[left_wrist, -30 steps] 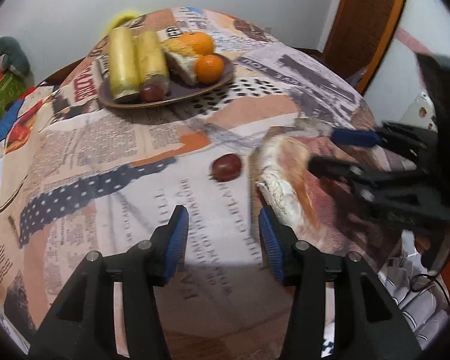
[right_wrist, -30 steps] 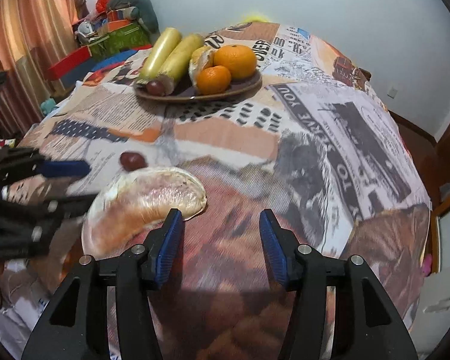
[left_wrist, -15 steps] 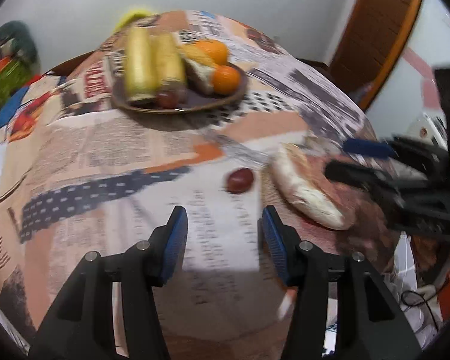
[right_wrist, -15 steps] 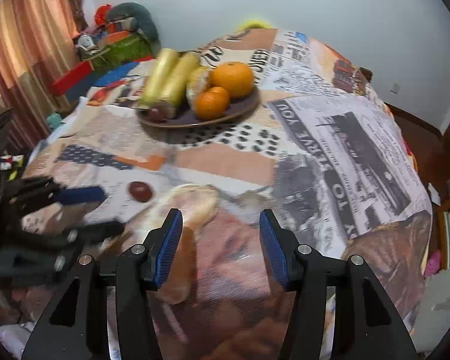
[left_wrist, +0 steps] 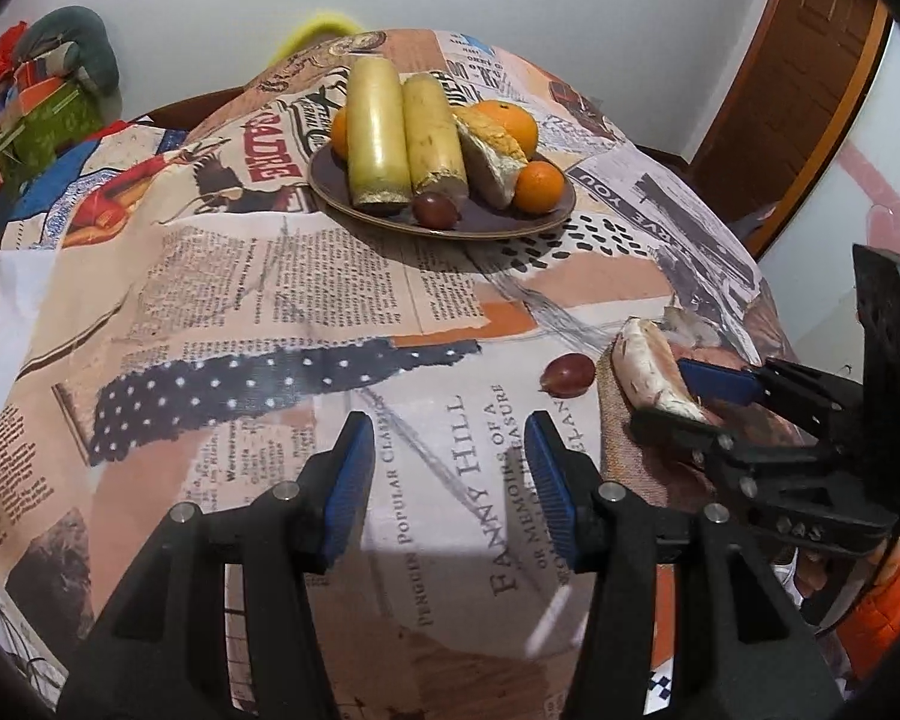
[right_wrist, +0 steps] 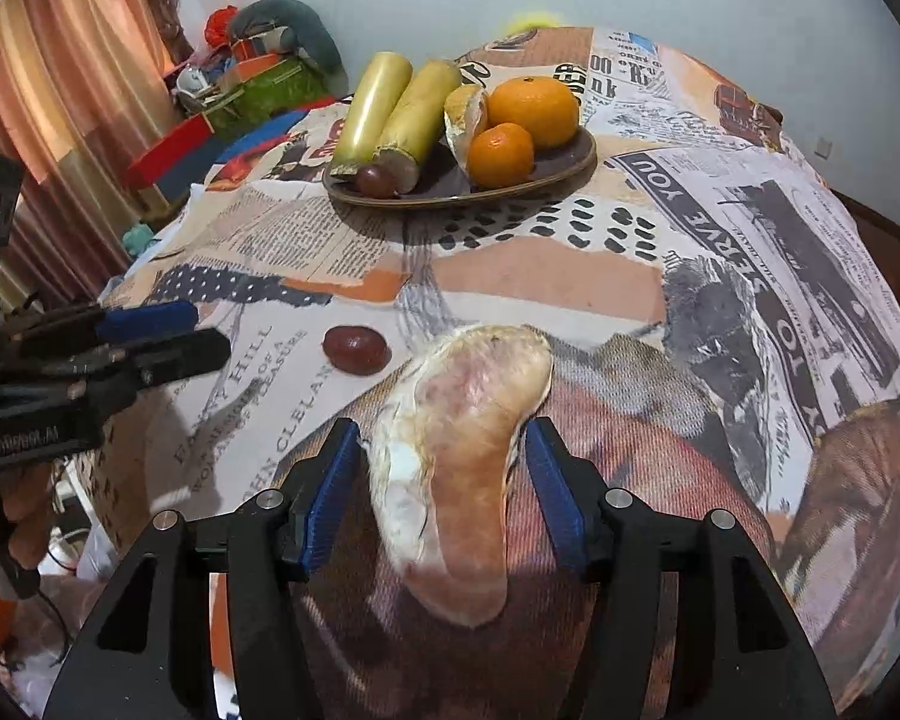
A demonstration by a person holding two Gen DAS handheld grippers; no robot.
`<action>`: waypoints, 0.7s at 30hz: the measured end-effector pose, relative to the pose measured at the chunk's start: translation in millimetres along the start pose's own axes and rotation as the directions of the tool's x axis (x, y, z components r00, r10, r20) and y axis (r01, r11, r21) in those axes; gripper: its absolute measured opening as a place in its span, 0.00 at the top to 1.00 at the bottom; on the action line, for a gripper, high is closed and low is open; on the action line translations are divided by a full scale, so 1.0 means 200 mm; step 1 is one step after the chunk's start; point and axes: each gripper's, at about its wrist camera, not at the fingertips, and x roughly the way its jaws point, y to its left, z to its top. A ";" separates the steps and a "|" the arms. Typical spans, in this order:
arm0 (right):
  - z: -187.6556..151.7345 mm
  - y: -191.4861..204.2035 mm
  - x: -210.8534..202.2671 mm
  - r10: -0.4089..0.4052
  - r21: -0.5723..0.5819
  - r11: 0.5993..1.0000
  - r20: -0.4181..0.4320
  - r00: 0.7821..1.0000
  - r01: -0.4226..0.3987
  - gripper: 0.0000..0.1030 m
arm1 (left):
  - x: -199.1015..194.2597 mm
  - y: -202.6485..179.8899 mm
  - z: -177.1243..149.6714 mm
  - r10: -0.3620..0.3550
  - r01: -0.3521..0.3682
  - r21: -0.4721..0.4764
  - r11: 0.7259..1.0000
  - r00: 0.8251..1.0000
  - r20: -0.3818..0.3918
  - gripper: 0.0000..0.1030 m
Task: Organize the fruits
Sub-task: 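Lift the pomelo segment with the right tool while the left tool grasps the second dark red date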
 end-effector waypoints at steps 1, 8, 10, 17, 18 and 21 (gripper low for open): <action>0.00 -0.01 0.00 -0.003 0.003 1.000 0.002 1.000 0.003 0.54 | 0.01 -0.01 0.00 -0.004 0.004 0.002 1.000 1.000 -0.002 0.49; -0.02 -0.03 -0.04 -0.005 -0.004 1.000 0.030 1.000 0.005 0.59 | 0.06 -0.11 0.01 -0.026 0.027 0.050 0.998 1.000 -0.017 0.49; -0.03 -0.05 -0.06 -0.018 0.000 1.000 0.038 0.999 0.018 0.59 | 0.09 -0.15 0.02 -0.043 0.045 0.061 0.997 0.999 -0.028 0.49; -0.03 -0.16 -0.14 -0.050 0.039 0.998 0.073 0.996 0.047 0.59 | 0.16 -0.21 0.06 -0.071 0.073 0.076 0.994 0.997 -0.041 0.55; -0.03 -0.18 -0.15 -0.056 0.044 0.998 0.078 0.995 0.052 0.59 | 0.17 -0.22 0.07 -0.070 0.073 0.076 0.994 0.997 -0.042 0.56; -0.02 -0.21 -0.18 -0.068 0.055 0.997 0.093 0.993 0.063 0.59 | 0.20 -0.23 0.09 -0.075 0.078 0.079 0.994 0.996 -0.046 0.61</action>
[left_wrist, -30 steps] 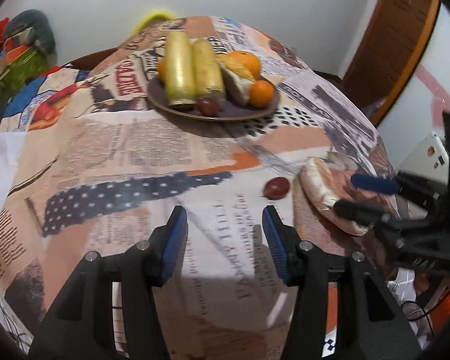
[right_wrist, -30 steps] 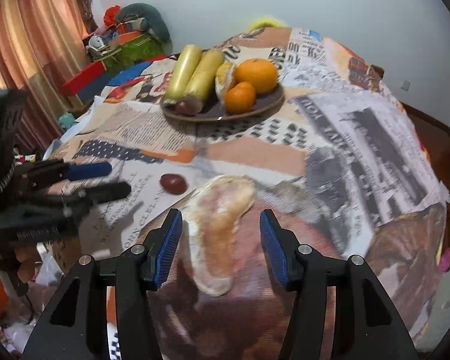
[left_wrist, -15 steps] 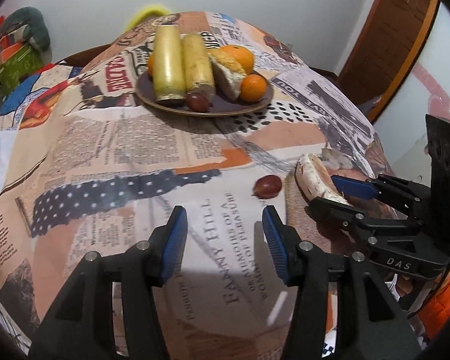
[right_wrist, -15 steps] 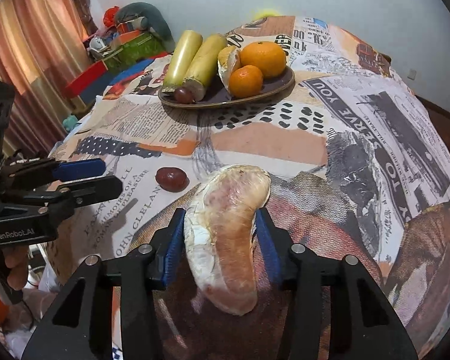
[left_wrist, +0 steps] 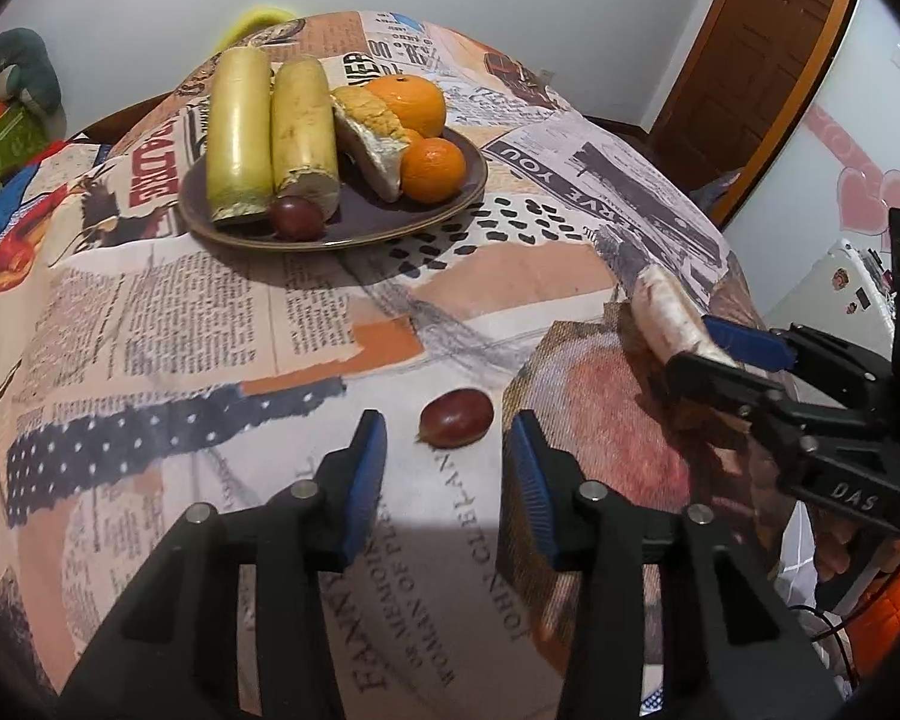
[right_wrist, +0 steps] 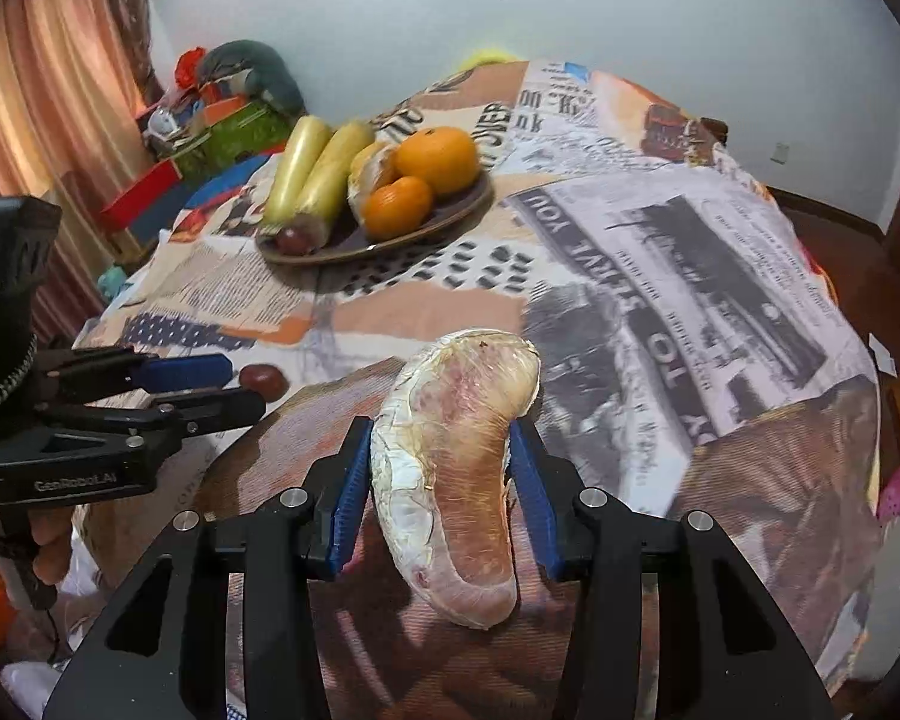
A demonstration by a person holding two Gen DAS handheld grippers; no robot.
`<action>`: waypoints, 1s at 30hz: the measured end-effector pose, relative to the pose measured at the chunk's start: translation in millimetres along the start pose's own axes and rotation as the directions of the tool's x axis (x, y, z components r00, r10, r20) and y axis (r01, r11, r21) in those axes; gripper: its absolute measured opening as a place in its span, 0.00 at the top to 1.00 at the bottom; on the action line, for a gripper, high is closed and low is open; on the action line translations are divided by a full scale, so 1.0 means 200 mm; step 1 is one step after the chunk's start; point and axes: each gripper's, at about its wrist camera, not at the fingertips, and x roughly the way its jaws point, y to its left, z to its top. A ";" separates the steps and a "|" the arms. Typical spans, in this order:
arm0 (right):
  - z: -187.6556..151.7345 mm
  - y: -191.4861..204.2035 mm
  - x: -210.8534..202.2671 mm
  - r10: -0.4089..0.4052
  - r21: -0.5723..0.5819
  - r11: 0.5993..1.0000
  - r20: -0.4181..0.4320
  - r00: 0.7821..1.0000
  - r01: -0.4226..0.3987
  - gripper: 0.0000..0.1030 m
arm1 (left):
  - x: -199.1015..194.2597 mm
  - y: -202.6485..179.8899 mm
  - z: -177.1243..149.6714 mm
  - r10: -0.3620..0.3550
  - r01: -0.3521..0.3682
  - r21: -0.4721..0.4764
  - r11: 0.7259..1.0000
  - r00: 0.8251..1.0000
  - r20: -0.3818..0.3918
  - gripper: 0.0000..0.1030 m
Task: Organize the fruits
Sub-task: 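Lift the pomelo segment with the right tool while the left tool grasps the second dark red date, then carry the date onto the plate with the left tool while the right tool carries the pomelo segment there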
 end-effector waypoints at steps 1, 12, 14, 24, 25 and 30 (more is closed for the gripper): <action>0.01 -0.01 0.00 -0.002 0.002 1.000 0.003 1.000 0.002 0.59 | 0.01 0.00 0.00 0.000 0.000 0.001 1.000 1.000 0.001 0.62; 0.08 -0.01 -0.01 -0.010 -0.022 1.000 0.043 0.999 0.011 0.59 | 0.00 0.04 0.02 -0.004 0.004 -0.008 1.000 1.000 0.020 0.77; 0.11 0.01 -0.01 -0.003 -0.029 1.000 0.052 0.999 0.005 0.59 | -0.02 0.07 0.03 0.004 -0.004 -0.019 1.000 1.000 0.030 0.77; 0.27 0.07 0.05 0.025 -0.065 0.998 0.096 0.995 -0.019 0.59 | -0.10 0.29 0.16 0.054 -0.046 -0.088 0.995 0.994 0.093 0.77; 0.29 0.08 0.07 0.027 -0.071 0.997 0.098 0.995 -0.020 0.59 | -0.10 0.30 0.18 0.060 -0.051 -0.090 0.995 0.993 0.100 0.77; 0.37 0.11 0.12 0.031 -0.096 0.995 0.105 0.994 -0.021 0.59 | -0.12 0.39 0.27 0.090 -0.077 -0.098 0.992 0.987 0.134 0.77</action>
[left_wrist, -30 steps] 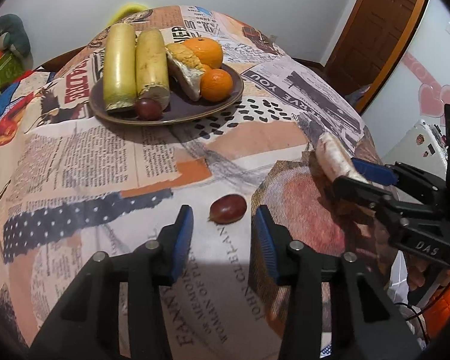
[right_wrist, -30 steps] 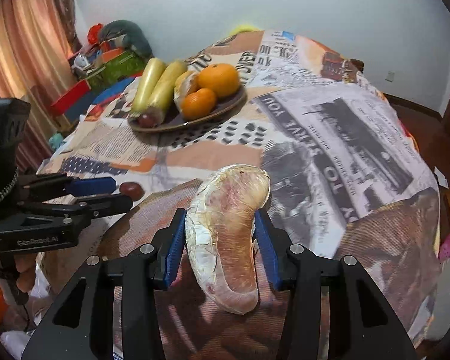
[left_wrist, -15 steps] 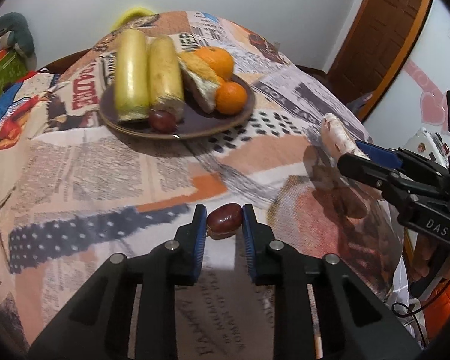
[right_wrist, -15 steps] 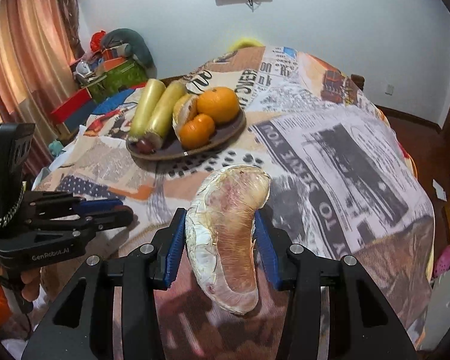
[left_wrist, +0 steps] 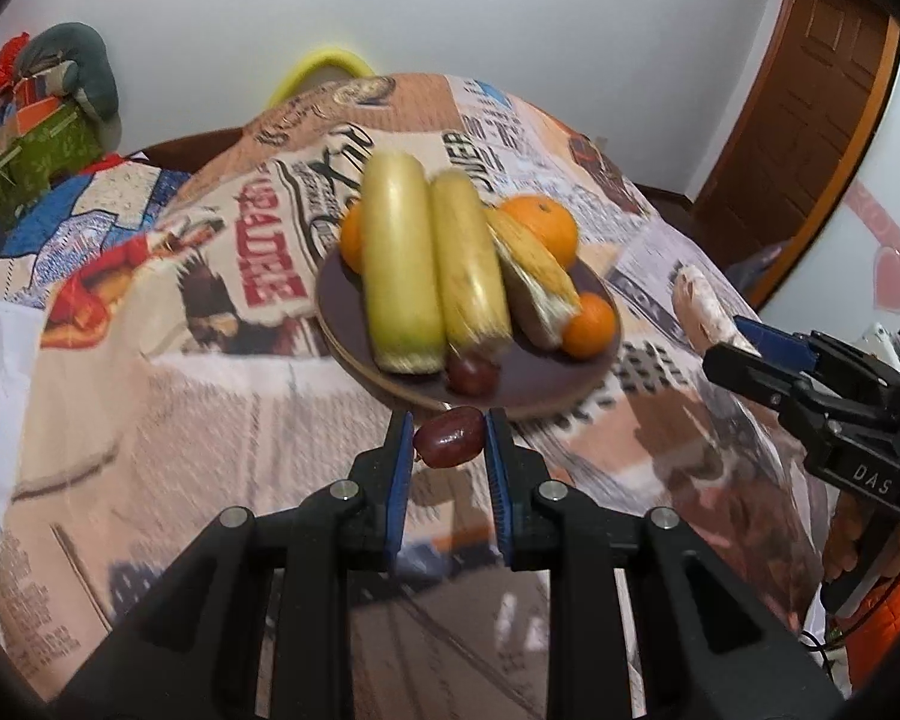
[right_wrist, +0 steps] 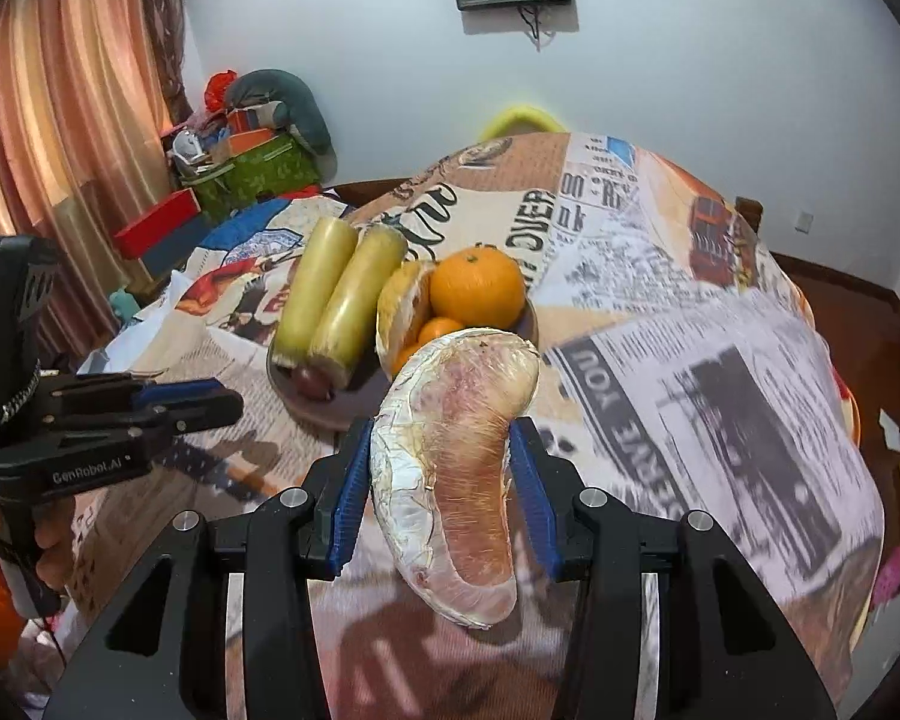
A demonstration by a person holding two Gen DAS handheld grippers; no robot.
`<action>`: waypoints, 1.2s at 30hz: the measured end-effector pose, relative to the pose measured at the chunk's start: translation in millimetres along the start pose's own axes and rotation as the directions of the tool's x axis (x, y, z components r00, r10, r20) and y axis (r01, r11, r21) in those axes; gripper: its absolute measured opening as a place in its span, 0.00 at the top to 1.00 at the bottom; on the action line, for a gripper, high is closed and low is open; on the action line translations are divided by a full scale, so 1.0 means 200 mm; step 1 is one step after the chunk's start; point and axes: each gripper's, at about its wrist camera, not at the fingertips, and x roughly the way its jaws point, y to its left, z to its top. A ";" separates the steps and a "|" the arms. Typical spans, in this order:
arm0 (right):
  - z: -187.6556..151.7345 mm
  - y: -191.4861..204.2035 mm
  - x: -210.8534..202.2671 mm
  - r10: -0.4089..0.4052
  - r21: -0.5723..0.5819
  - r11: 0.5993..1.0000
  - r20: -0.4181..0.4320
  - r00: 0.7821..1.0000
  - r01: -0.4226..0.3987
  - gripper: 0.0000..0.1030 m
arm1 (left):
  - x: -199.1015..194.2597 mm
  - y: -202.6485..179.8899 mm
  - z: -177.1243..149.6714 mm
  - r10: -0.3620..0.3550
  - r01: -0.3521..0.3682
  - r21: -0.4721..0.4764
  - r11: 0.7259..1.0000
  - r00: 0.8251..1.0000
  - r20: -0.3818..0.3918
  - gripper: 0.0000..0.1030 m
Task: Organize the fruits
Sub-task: 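Carry the date onto the plate with the left tool while the right tool carries the pomelo segment there, then open both tools to release the date and pomelo segment on the plate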
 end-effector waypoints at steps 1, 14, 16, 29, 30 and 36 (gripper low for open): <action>0.02 0.00 0.01 -0.001 -0.005 1.000 0.001 1.000 0.001 0.59 | 0.00 0.02 0.02 0.006 -0.006 0.000 1.000 1.000 0.005 0.77; 0.20 -0.01 0.21 -0.006 -0.047 0.999 0.006 1.000 0.006 0.59 | 0.21 0.23 0.25 0.062 -0.062 -0.047 0.997 0.998 0.015 0.78; 0.22 -0.01 0.23 0.001 -0.054 0.999 0.008 1.000 0.000 0.59 | 0.23 0.24 0.26 0.068 -0.067 -0.051 0.996 0.998 0.014 0.78; 0.28 0.03 0.36 0.011 -0.076 0.997 0.000 1.000 -0.011 0.59 | 0.34 0.30 0.30 0.032 -0.033 -0.078 0.996 0.999 -0.019 0.77; 0.28 0.02 0.37 0.006 -0.074 0.997 -0.003 1.000 -0.006 0.59 | 0.34 0.31 0.30 0.029 -0.030 -0.082 0.996 0.999 -0.021 0.76; 0.29 -0.02 0.39 0.015 -0.041 0.999 -0.012 1.000 -0.016 0.59 | 0.33 0.30 0.30 0.039 -0.040 -0.073 0.996 0.999 -0.013 0.69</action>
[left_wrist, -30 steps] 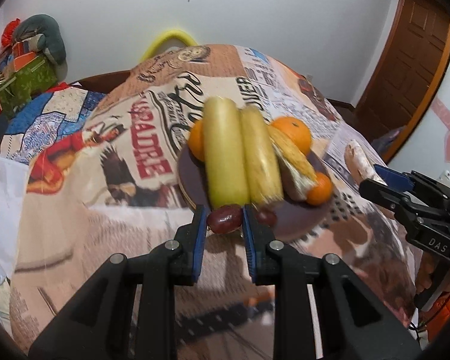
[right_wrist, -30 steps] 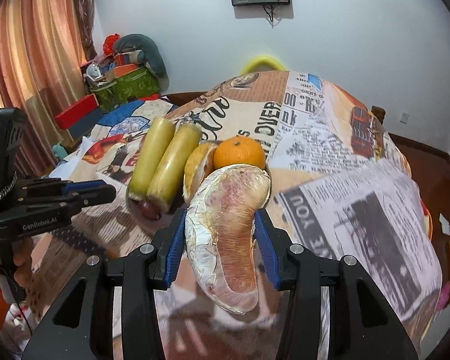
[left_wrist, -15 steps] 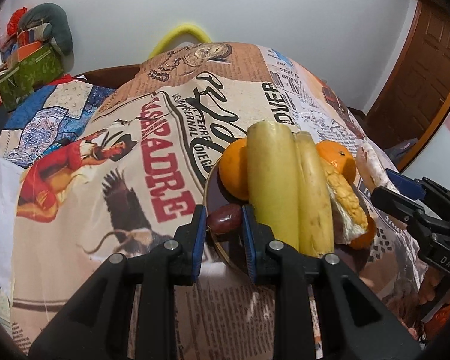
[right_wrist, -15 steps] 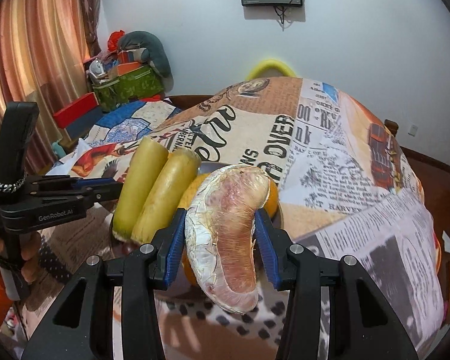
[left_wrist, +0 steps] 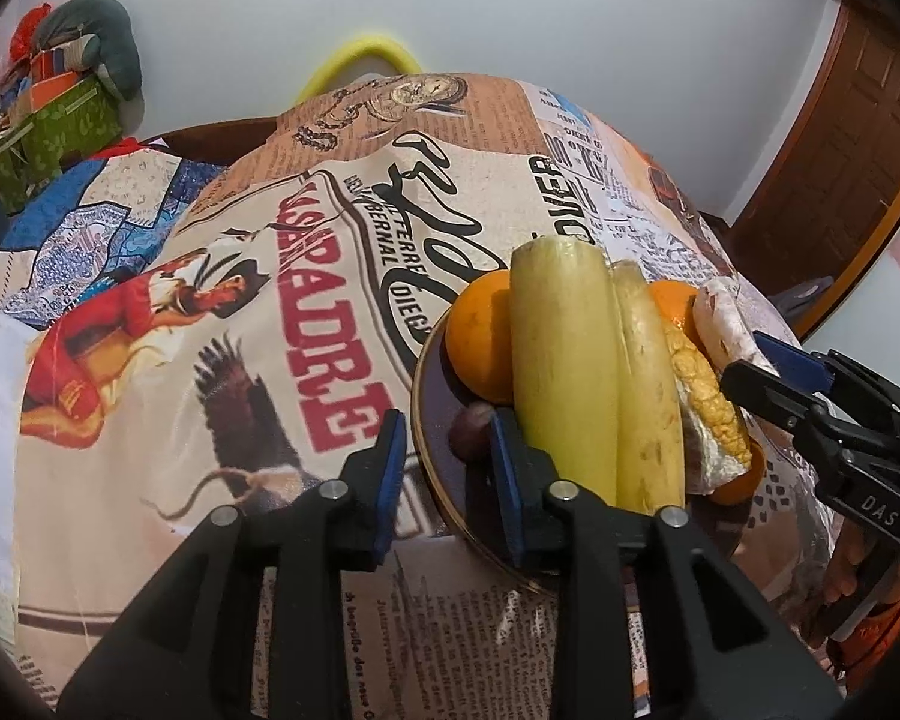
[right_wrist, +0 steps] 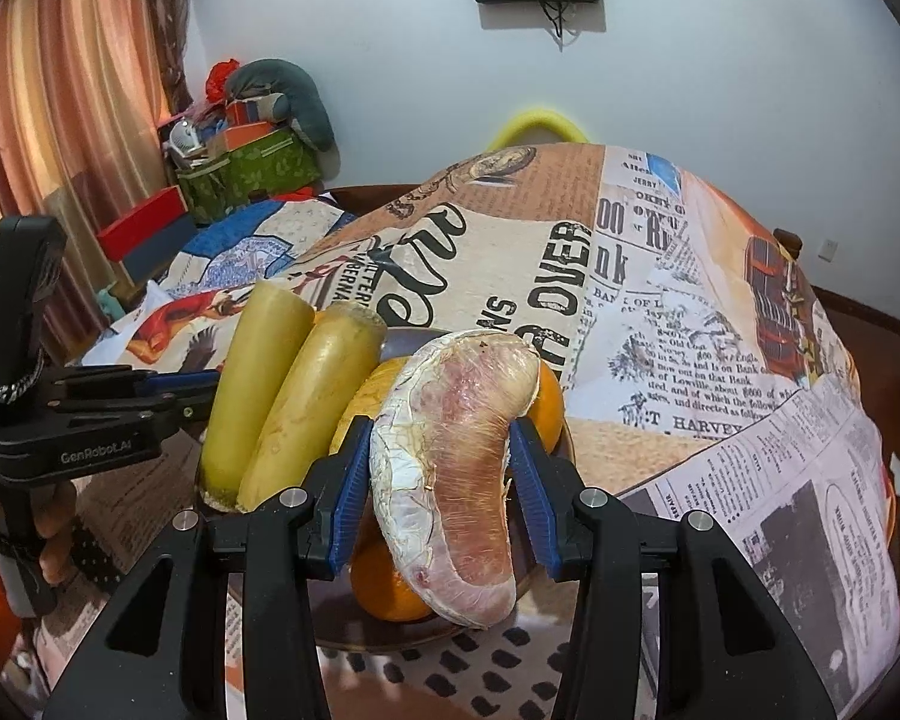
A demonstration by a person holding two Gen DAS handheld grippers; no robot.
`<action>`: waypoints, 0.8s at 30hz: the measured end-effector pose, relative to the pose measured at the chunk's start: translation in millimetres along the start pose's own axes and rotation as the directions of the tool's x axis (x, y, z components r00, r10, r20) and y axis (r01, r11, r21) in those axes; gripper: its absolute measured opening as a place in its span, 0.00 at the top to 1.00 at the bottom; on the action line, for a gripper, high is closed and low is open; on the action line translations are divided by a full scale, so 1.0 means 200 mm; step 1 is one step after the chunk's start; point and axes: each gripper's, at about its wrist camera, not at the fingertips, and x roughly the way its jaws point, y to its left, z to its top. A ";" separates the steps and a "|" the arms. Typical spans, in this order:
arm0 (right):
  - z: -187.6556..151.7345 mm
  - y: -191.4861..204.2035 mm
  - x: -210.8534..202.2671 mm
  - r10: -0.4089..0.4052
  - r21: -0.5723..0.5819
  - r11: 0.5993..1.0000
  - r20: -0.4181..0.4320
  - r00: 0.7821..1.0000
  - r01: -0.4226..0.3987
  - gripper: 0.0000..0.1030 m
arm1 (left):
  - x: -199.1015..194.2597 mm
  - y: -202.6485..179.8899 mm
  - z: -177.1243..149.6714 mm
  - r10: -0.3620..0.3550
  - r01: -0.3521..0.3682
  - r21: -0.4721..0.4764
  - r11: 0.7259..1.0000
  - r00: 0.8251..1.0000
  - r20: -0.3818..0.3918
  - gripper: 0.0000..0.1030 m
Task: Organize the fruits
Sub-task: 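Open both tools to release the date and pomelo segment on the plate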
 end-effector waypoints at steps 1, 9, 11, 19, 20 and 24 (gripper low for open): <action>0.00 0.00 0.00 0.001 -0.001 1.000 -0.003 1.000 -0.001 0.59 | 0.00 0.00 0.00 0.003 -0.003 0.001 1.000 1.000 0.001 0.69; 0.00 0.00 0.00 -0.010 -0.007 1.000 -0.005 1.000 0.010 0.58 | -0.03 0.01 -0.02 0.007 -0.007 -0.003 1.000 1.000 0.002 0.64; 0.00 0.00 0.00 -0.015 -0.009 1.000 -0.009 1.000 0.015 0.56 | -0.04 0.01 -0.02 0.010 -0.010 -0.004 1.000 1.000 0.007 0.63; -0.02 -0.01 -0.07 0.001 0.015 1.000 -0.010 1.000 -0.001 0.54 | -0.19 -0.04 -0.08 0.013 -0.014 0.010 1.000 0.999 0.043 0.60; -0.02 0.00 -0.09 0.001 0.015 1.000 -0.007 1.000 -0.001 0.54 | -0.22 -0.05 -0.09 0.018 -0.019 0.016 1.000 0.999 0.052 0.60; -0.01 0.04 -0.22 -0.020 0.002 1.000 0.022 1.000 0.020 0.54 | -0.41 -0.10 -0.11 0.012 -0.016 0.032 0.999 0.993 0.120 0.60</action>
